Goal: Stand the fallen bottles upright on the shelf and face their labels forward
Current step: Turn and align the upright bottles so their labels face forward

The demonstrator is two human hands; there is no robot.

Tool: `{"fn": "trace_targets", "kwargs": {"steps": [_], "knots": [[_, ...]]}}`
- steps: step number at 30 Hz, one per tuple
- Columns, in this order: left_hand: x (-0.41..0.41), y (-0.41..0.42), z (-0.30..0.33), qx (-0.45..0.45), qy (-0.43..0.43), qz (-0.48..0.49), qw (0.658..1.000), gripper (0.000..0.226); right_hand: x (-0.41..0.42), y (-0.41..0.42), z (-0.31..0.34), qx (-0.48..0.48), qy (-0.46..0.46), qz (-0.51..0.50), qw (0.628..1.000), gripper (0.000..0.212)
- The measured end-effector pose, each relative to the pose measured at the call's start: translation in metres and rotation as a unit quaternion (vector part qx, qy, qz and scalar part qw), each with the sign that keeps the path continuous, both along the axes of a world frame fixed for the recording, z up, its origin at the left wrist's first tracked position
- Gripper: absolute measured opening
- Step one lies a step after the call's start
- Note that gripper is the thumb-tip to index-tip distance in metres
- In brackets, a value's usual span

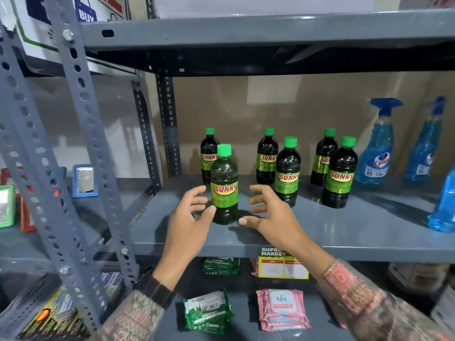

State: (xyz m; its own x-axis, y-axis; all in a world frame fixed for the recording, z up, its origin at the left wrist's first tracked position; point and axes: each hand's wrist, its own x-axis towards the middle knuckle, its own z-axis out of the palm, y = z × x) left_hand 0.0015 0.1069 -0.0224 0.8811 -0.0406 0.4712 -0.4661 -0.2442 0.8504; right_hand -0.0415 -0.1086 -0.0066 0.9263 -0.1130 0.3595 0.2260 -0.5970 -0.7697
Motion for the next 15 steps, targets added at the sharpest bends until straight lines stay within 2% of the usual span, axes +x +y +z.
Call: {"fn": "trace_targets", "kwargs": {"steps": [3,6,9,12,15], "knots": [[-0.024,-0.021,-0.001,0.018,-0.036,-0.002,0.999,0.025,-0.018,-0.035,-0.004,-0.013,-0.021,-0.027,0.999,0.066],[-0.028,-0.060,0.013,0.042,0.004,-0.083,0.996,0.021,-0.024,-0.072,0.001,-0.032,-0.050,-0.084,0.995,0.056],[-0.013,-0.103,0.030,0.071,0.015,-0.115,0.991,0.021,-0.015,-0.102,0.007,-0.026,-0.049,-0.124,0.991,0.066],[0.012,-0.140,0.040,0.066,0.047,-0.137,0.987,0.053,0.004,-0.121,0.013,0.016,0.002,-0.094,0.995,0.091],[0.032,-0.160,0.046,0.041,0.098,-0.170,0.980,0.082,0.024,-0.129,0.019,0.057,0.024,-0.049,0.997,0.103]]}}
